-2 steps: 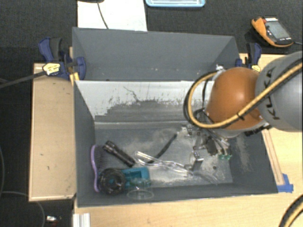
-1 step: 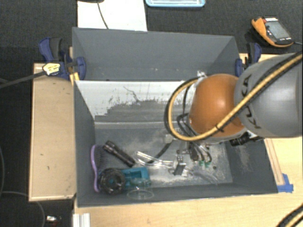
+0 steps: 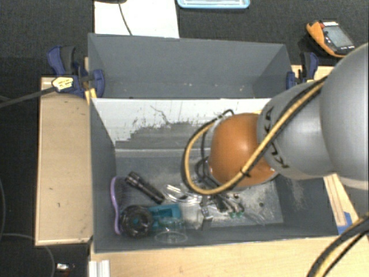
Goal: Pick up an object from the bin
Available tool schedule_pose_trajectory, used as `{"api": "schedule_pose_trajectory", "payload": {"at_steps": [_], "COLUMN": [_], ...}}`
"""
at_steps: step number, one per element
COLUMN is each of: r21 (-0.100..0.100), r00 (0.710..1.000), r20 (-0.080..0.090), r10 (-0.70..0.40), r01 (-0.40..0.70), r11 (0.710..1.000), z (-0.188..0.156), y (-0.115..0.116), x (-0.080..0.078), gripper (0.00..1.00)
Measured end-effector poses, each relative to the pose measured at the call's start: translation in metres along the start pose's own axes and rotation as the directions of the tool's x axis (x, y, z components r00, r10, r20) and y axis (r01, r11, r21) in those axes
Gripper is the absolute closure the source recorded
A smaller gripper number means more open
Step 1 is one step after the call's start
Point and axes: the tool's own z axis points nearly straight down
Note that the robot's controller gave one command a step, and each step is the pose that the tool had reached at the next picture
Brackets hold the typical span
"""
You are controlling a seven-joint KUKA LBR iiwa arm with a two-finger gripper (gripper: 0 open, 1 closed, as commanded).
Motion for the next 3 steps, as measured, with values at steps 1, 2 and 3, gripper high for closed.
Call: {"api": "schedule_pose_trajectory", "payload": {"at_steps": [1, 2, 3], "r21": [0.002, -0.005, -0.005], "r00": [0.997, 0.946, 0.946], "r20": [0.023, 0.016, 0.016], "r10": [0.078, 0.324, 0.323], "r01": [-0.078, -0.324, -0.323], "r11": [0.997, 0.946, 0.946], "z": [0.0286, 0.0272, 0.0272], "y": [-0.0154, -0.0219, -0.0219], "x": [0.0002, -0.0016, -0.0016], "gripper": [0.0, 1.0, 1.0]}}
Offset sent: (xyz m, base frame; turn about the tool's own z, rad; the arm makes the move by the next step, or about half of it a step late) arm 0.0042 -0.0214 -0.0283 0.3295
